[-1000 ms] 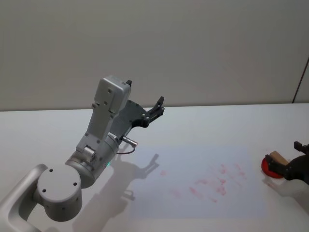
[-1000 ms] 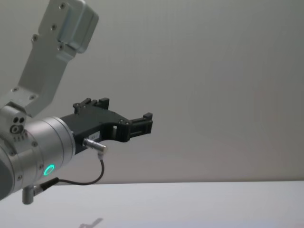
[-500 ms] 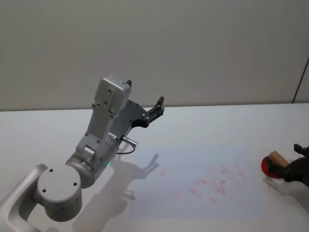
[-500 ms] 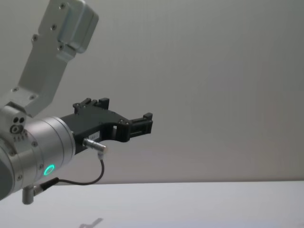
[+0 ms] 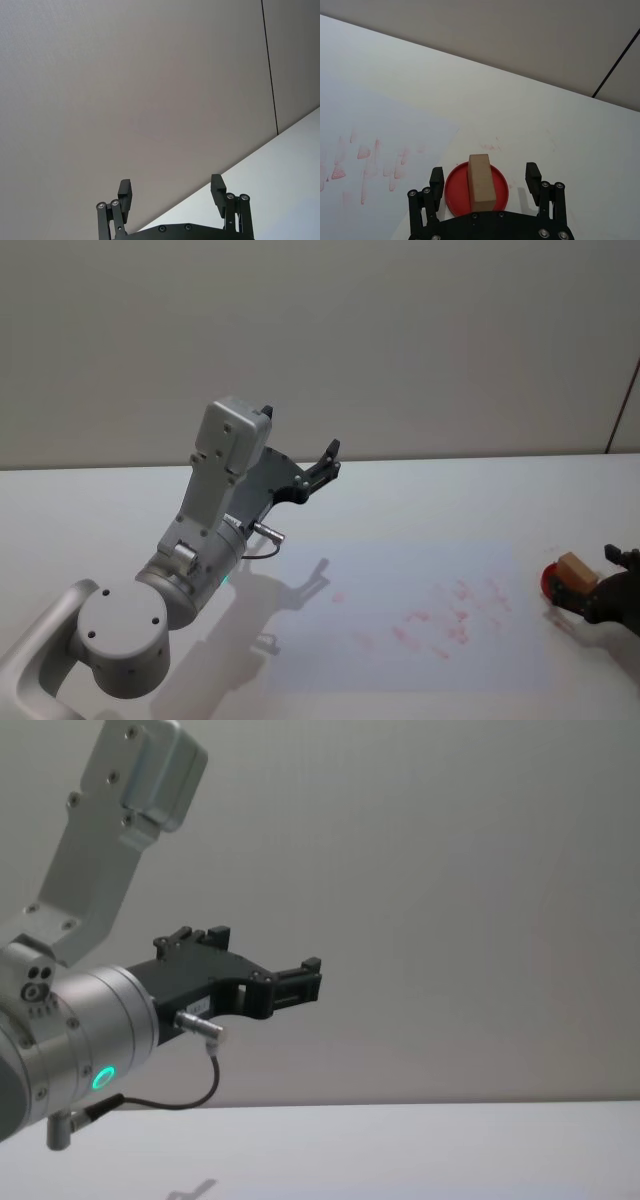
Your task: Use the one hand to pick up the stamp and affix it onto the A4 paper.
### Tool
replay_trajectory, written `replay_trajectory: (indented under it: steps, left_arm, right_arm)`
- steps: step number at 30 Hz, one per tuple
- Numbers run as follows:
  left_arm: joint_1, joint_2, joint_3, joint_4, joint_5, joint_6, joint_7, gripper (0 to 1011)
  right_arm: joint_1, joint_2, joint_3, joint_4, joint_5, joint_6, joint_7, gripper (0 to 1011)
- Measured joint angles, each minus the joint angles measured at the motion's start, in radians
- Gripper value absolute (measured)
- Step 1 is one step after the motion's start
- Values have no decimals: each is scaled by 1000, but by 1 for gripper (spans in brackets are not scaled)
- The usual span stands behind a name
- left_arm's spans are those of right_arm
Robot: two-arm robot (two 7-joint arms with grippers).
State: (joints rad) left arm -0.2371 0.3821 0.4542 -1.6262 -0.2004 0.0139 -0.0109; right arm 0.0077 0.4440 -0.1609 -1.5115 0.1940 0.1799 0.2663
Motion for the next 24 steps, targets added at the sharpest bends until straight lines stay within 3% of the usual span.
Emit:
replay_trajectory:
  steps: [20,24]
  left_arm:
    - [0,0,0,0,0,0,0,1001]
    - [0,0,0,0,0,0,0,1001]
  right_arm:
    - [10,-18,-14,27,-22,-8,-3,999]
    - [15,-23,-16,35,-25,-11,-6,929]
